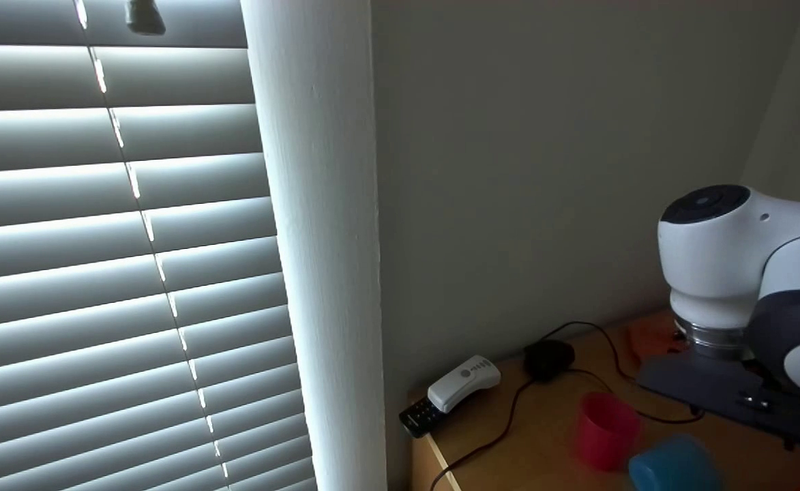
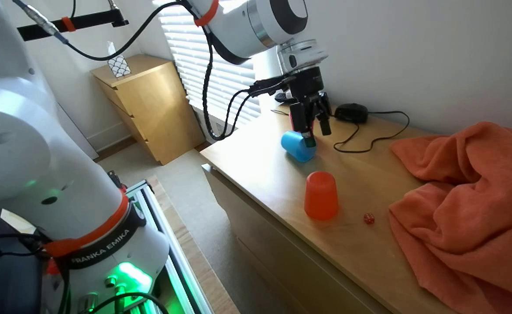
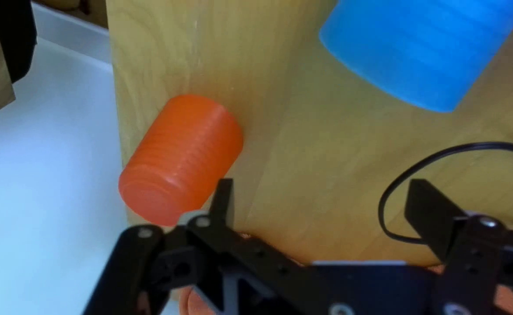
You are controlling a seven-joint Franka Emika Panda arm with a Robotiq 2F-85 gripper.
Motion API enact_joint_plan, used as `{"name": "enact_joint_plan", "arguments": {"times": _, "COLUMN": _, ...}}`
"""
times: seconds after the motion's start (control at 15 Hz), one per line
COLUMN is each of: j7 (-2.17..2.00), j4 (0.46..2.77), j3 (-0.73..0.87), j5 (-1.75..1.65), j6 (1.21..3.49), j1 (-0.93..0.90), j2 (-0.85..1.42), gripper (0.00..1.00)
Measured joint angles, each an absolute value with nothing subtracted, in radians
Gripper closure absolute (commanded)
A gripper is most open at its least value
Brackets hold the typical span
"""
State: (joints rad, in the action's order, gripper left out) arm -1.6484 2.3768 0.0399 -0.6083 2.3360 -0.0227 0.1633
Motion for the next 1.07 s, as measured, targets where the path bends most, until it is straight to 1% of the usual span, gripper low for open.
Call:
{"name": "enact_joint_plan", "arguments": {"times": 0.33, "j7": -1.288, "j4": 2.38, "j3": 0.057, "j5": -0.287, "j6": 2.406, "j1": 0.053, "j2": 0.152, "gripper": 0.0}}
{"name": "enact_joint_plan", "arguments": {"times": 0.67, "j7": -0.944, "j4": 2.362, "j3": 0.064, "j5": 0.021, "j6": 2.404, "j1": 0.099, "j2": 0.166, "gripper": 0.0}}
{"name": "enact_joint_plan", "arguments": {"times": 0.8, "j7": -0.856, "j4": 2.339, "j3": 0.071, "j5": 0.116, "j6": 2.349, "j1": 0.109, "j2": 0.18, "gripper": 0.0}}
{"name": "enact_joint_plan", "arguments": {"times": 1.07, "j7": -0.825, "j4": 2.259, "j3": 0.104, "j5": 0.238, "j6": 2.137, "j1": 0.127, "j2": 0.222, "gripper": 0.0}}
